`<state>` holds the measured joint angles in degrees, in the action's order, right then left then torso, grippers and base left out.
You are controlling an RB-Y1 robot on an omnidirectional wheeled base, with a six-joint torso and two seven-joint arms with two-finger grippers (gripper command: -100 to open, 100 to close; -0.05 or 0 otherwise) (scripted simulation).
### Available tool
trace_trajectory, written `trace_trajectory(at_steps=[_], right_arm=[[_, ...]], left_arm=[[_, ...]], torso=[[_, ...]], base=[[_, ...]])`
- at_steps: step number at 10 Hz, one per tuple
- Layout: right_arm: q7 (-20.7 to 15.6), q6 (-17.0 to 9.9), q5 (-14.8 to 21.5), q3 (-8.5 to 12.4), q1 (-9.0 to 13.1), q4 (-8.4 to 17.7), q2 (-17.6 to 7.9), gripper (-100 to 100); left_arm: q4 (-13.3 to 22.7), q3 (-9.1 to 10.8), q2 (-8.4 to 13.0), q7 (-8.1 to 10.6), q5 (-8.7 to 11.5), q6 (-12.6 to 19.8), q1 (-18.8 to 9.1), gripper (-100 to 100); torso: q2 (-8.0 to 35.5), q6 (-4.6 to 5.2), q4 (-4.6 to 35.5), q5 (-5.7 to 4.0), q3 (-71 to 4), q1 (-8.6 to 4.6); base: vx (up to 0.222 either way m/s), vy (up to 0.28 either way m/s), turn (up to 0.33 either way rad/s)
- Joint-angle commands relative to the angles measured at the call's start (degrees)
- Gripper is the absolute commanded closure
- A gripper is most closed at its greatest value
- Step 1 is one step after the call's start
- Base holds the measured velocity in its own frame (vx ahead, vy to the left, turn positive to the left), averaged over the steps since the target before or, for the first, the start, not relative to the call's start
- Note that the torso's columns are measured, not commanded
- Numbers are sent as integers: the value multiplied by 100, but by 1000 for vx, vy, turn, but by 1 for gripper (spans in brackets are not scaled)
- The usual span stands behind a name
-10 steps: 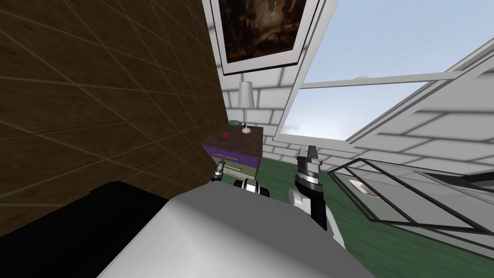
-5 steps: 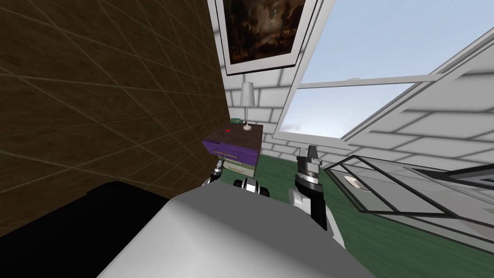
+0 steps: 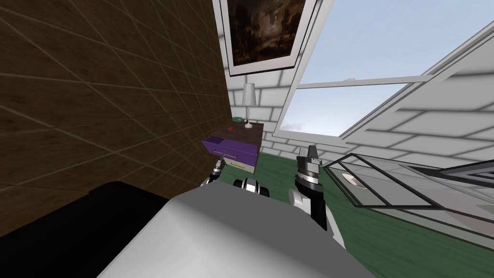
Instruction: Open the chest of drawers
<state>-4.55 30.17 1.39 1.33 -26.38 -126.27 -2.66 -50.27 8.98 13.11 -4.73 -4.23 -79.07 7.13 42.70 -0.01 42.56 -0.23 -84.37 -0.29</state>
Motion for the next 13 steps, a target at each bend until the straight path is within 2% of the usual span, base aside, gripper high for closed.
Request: trace_trajectory(at_steps=[1,4,5,8,13], right_arm=[[0,0,0,0,0,0,0,0],[0,0,0,0,0,0,0,0],[0,0,0,0,0,0,0,0],[0,0,0,0,-2,-1,0,0],[0,0,0,0,-2,0,0,0]], left_arm=[[-52,-2,22,31,1,18,30,100],[-166,-10,97,150,-1,-122,161,100],[-255,19,191,236,36,220,52,-100],[-382,71,379,401,99,571,-150,-100],[-592,159,693,676,205,1155,-486,-100]], torso=[[2,2,5,-7,0,-5],[-7,2,-3,-1,-5,-2],[0,4,4,-6,-1,-9],[-83,3,-39,24,-45,34],[3,-11,13,-13,3,10]], base=[[-97,0,15],[-169,-6,46],[-127,-30,19],[-66,-57,-3],[-59,-42,-2]])
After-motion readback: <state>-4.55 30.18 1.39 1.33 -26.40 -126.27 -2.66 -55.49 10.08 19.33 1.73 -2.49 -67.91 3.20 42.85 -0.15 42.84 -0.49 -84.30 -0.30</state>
